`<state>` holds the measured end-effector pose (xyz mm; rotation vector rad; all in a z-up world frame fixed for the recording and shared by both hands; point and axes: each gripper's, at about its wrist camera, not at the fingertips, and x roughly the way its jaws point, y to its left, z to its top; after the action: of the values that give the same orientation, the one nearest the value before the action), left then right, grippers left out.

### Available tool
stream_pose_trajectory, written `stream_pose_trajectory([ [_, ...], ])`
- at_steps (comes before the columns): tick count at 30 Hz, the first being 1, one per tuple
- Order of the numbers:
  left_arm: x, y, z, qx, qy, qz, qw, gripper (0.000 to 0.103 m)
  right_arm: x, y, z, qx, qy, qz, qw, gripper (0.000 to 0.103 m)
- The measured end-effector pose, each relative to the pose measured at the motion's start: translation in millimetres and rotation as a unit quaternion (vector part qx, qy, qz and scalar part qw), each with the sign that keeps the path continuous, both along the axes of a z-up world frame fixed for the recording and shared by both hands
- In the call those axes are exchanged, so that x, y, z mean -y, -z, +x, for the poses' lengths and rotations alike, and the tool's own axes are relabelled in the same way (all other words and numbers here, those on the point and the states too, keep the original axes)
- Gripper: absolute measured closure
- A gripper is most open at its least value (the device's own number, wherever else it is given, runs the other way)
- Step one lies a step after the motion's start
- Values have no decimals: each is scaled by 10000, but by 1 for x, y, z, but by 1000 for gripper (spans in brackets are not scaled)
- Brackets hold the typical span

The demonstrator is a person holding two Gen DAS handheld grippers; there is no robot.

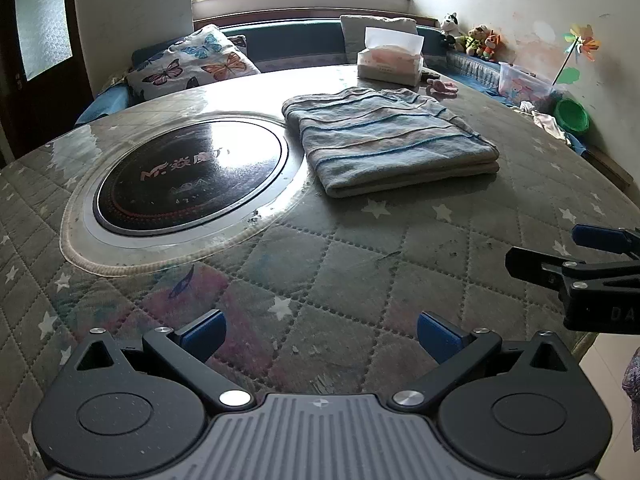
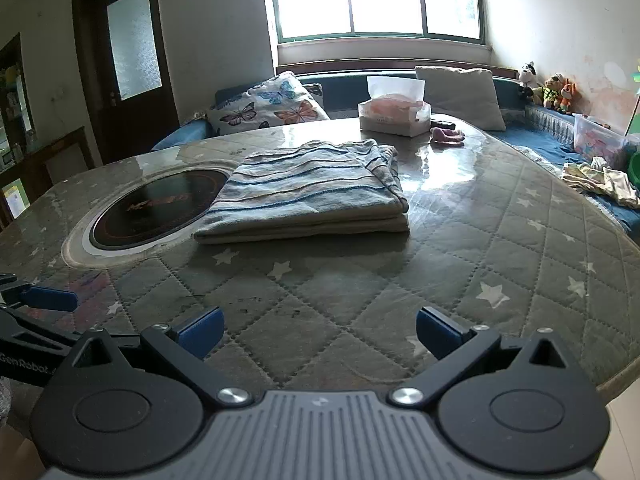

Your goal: Fold clothes

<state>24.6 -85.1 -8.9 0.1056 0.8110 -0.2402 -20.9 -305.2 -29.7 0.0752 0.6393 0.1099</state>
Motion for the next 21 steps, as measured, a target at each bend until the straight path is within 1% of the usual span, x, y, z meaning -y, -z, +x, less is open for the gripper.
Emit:
stream_pose_trajectory([
  [21,3,1,-6,2,30,38,10000,0,-2,-1,-6,20,7,12,10000,0],
])
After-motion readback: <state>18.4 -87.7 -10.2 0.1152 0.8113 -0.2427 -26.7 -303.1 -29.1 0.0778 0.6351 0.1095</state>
